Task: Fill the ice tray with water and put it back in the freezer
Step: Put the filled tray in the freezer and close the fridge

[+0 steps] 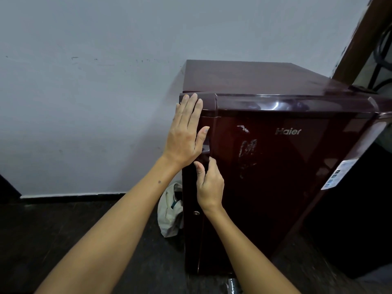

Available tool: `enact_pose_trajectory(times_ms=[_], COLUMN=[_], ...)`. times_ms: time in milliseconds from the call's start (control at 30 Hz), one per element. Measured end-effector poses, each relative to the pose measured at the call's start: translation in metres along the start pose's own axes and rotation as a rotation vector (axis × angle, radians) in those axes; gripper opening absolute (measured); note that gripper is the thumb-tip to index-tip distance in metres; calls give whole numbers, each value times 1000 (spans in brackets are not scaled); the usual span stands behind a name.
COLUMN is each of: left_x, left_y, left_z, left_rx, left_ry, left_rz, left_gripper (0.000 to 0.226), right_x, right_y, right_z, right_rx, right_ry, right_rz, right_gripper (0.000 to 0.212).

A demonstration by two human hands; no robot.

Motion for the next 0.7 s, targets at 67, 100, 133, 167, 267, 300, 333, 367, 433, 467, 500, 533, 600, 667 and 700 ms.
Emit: enact_pose_trajectory(times_ms=[67,100,133,167,267,300,333,367,433,467,500,533,600,667,700], left_x=[0,0,-1,-1,-3,-5,-5,-5,-6,-7,-7,-7,-12,-12,-15], left_y=[0,0,0,0,0,1,1,2,3,3,4,5,8,2,-2], left_z=[1,1,1,0,1,2,3,5,12,17,21,26,35,49,59], left_rx=[-5,-9,-11,-13,-22,-34,-49,-73,-144,-183,-230,-277,-331,-326,-328], left_ry=[-7,-7,-3,-6,-16,-24,-36,-55,-99,-116,-130,-131,-126,-153,-213], left_rz=[-5,-6,-9,-14,-9,-5,11,29,64,79,82,77,80,129,129], left_gripper=[54,54,54,53,52,51,50,48,45,44,44,45,45,42,40], right_x=[0,0,0,0,2,1,1,0,-2,-3,-7,-10,-22,-43,-56], right_y=[-1,-2,-2,-2,-1,-2,-2,-3,-3,-3,-2,0,5,11,15], right_z=[-1,-2,-2,-3,-2,-4,-4,-5,-6,-5,-7,-4,-9,-9,-8], right_rx=[-4,-4,-16,-16,-36,-31,-40,-29,-17,-17,0,-12,-46,-96,-85], right_ry=[-9,-19,-28,-44,-80,-82,-88,-97,-113,-111,-119,-131,-232,-418,-497], right_rz=[12,19,28,35,52,42,40,27,5,-18,-67,-103,-211,-284,-255], right_gripper=[82,83,83,83,84,85,85,85,84,80,73,61,41,34,30])
Point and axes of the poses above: each hand's wrist, its own y-axis towards the middle knuckle, its own x-axis out of the palm, z = x × y, the point moved 2 cm from there along y, towards the middle knuckle, and after that the axes turned 1 degree about x, right-handed, at the moved point
